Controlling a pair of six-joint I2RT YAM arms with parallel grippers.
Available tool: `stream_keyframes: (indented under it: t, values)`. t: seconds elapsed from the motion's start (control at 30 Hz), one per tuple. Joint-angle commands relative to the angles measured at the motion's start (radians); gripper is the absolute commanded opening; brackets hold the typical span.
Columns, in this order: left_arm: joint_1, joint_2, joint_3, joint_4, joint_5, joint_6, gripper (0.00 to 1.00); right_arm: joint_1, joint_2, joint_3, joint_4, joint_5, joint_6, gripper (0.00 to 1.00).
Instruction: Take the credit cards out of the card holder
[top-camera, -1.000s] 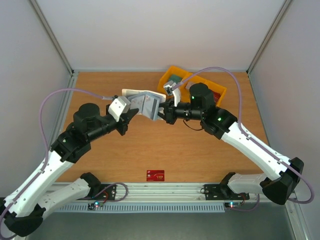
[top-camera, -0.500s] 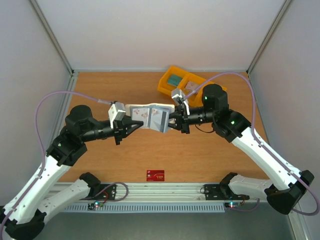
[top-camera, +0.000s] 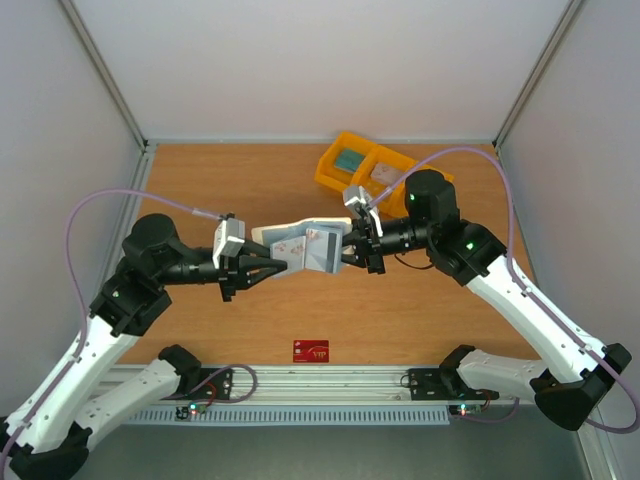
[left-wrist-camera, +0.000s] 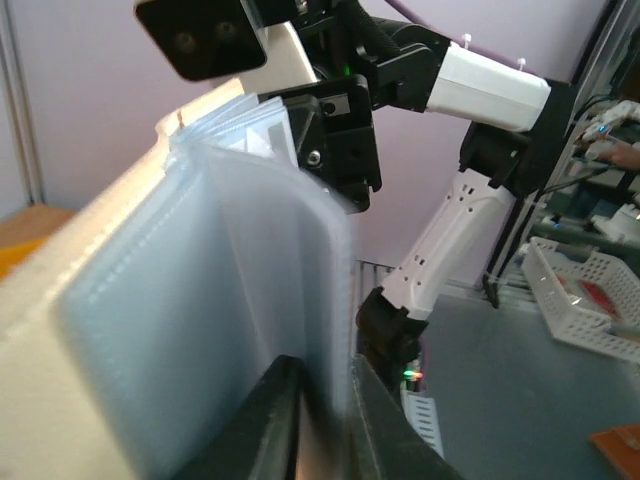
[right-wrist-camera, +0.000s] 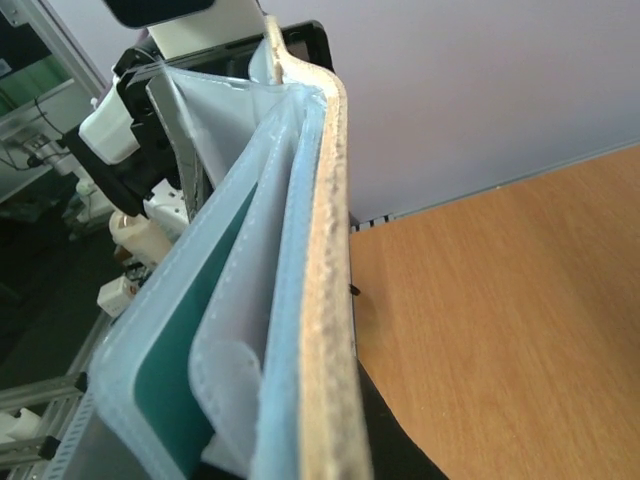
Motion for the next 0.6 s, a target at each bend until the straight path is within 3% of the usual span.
stream_keyframes:
  t: [0.0,0.1,0.33,0.57]
  values:
    - [0.003,-0.025,0.026,0.012,-0.034,0.072,0.09,0.002,-0.012,0.039,-0.027,0.014,-0.039,0.02]
    - [-0.007,-0.027,0.029,-0.011,-0.107,0.144,0.01,0.001,-0.007,0.046,-0.033,0.02,-0.043,0.02]
    - [-0.076,0.002,0.012,0.076,-0.125,0.098,0.0,0.002,-0.008,0.06,-0.045,0.017,-0.054,0.02]
    - [0.014,-0.024,-0.075,0.098,-0.28,-0.14,0.0,0.001,-0.029,0.08,-0.084,-0.097,-0.097,0.02]
